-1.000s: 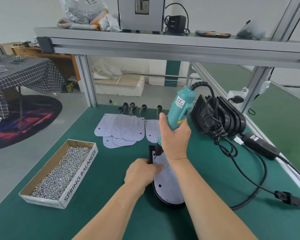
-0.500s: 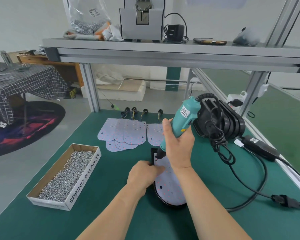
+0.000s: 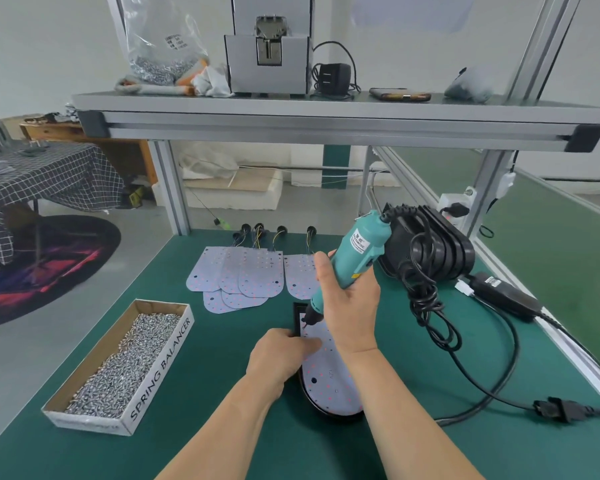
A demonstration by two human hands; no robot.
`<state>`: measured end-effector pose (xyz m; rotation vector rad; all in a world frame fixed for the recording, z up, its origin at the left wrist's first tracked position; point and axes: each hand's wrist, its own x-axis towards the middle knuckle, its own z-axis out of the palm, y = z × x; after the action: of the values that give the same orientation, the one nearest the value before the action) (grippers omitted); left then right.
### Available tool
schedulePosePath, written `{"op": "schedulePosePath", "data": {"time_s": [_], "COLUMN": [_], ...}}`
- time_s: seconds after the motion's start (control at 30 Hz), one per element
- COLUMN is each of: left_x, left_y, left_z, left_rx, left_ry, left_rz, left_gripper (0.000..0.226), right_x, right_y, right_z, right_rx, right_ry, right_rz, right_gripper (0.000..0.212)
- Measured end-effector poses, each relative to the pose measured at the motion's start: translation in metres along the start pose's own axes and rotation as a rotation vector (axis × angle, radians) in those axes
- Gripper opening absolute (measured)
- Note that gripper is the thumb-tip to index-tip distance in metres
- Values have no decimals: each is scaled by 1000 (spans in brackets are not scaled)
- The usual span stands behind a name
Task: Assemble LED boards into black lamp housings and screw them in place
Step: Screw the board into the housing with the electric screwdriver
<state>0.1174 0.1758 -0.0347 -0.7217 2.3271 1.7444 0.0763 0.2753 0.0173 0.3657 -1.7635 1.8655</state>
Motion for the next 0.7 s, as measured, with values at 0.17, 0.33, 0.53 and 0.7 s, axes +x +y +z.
{"op": "schedulePosePath", "data": {"time_s": [0.17, 0.33, 0.53, 0.7], "left_x": [-1, 0, -1, -1], "left_y": [1, 1, 3, 4], "left_z": [-1, -2, -2, -4], "left_rx": [2, 2, 8, 12], "left_ry": [-30, -40, -36, -36], "left_rz": [11, 18, 10, -2], "left_gripper": [42, 43, 38, 42], "right_x": [3, 4, 1, 18], "right_y": [-2, -1, -1, -27], "right_z": [-3, -7, 1, -5], "right_rx": [19, 51, 35, 136], "right_ry": [-108, -94, 21, -116], "right_rz": [-5, 32, 51, -10], "right_gripper": [22, 34, 40, 25]}}
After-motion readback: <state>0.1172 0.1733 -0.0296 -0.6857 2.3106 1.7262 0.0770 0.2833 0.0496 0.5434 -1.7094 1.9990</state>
